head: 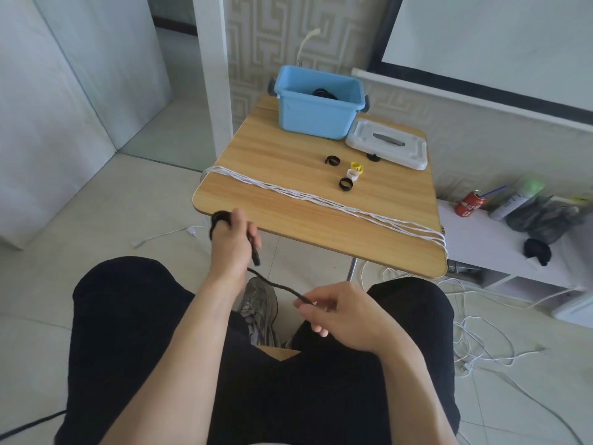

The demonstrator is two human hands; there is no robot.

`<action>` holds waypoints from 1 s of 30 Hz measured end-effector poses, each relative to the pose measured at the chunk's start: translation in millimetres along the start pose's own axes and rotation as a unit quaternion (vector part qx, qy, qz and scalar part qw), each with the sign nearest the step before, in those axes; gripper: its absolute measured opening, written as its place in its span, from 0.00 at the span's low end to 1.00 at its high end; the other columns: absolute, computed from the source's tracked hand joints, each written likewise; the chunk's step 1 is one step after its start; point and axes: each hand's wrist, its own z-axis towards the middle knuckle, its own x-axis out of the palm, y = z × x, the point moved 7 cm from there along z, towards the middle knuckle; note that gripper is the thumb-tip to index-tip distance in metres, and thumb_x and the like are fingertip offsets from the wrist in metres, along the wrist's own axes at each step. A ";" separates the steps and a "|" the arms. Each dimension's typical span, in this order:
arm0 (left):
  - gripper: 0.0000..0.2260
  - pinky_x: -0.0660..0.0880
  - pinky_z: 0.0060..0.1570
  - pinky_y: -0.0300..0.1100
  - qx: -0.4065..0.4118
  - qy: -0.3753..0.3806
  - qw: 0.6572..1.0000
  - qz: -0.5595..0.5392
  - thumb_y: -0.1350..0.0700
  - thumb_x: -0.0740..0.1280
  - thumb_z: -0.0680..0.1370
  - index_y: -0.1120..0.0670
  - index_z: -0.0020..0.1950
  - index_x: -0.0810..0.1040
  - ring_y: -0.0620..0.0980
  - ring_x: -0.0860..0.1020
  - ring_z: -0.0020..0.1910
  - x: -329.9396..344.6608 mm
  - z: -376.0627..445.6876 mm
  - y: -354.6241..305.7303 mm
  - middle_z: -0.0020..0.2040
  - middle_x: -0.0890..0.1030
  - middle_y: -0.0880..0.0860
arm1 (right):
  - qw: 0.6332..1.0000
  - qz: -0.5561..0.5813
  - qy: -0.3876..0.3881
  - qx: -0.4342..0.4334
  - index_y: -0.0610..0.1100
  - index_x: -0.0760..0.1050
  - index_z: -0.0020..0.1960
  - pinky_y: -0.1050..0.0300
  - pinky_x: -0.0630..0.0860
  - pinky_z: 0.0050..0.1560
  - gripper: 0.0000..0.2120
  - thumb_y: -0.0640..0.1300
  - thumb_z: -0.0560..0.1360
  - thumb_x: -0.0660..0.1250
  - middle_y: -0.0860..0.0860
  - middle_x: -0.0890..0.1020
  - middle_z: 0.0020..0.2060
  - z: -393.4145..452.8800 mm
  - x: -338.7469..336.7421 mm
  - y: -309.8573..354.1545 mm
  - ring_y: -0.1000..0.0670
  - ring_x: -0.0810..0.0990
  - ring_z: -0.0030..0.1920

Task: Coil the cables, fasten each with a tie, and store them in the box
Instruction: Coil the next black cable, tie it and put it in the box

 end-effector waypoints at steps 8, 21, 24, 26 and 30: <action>0.19 0.77 0.43 0.46 -0.149 0.391 0.858 0.297 0.47 0.57 0.85 0.62 0.54 0.78 0.48 0.76 0.31 38.0 -40.9 31.5 0.32 0.77 0.50 | 0.962 0.080 -0.252 -0.066 0.51 0.86 0.45 0.66 0.77 0.40 0.01 0.47 0.74 0.77 0.59 0.85 0.39 -10.9 -41.4 5.8 0.57 0.83 0.41; 0.21 0.57 0.22 0.37 -0.238 0.533 0.811 -0.038 0.42 0.57 0.83 0.54 0.36 0.70 0.43 0.58 0.19 53.8 -60.4 15.5 0.22 0.64 0.44 | 0.960 0.076 -0.267 -0.045 0.50 0.84 0.47 0.67 0.71 0.32 0.14 0.53 0.83 0.62 0.54 0.81 0.32 0.8 -36.1 -4.4 0.57 0.78 0.32; 0.22 0.58 0.22 0.37 -0.215 0.459 0.848 -0.153 0.42 0.56 0.83 0.52 0.34 0.70 0.44 0.57 0.19 51.9 -45.8 5.6 0.21 0.64 0.44 | 0.969 0.084 -0.231 -0.019 0.51 0.83 0.49 0.67 0.72 0.35 0.16 0.54 0.84 0.59 0.53 0.81 0.33 5.4 -31.8 -15.6 0.58 0.78 0.33; 0.22 0.58 0.22 0.37 -0.203 0.413 0.856 -0.234 0.41 0.55 0.83 0.52 0.35 0.70 0.43 0.57 0.19 49.9 -38.3 -2.0 0.20 0.64 0.43 | 0.972 0.076 -0.221 -0.009 0.50 0.83 0.51 0.67 0.73 0.35 0.15 0.53 0.84 0.59 0.53 0.81 0.34 7.5 -28.5 -19.7 0.58 0.78 0.33; 0.17 0.60 0.24 0.35 -0.164 0.299 0.863 -0.372 0.46 0.59 0.83 0.51 0.37 0.67 0.41 0.61 0.19 46.9 -26.2 -9.7 0.22 0.64 0.44 | 0.980 0.046 -0.192 0.007 0.48 0.81 0.56 0.66 0.76 0.37 0.12 0.50 0.85 0.59 0.54 0.82 0.37 12.7 -22.3 -20.8 0.56 0.80 0.37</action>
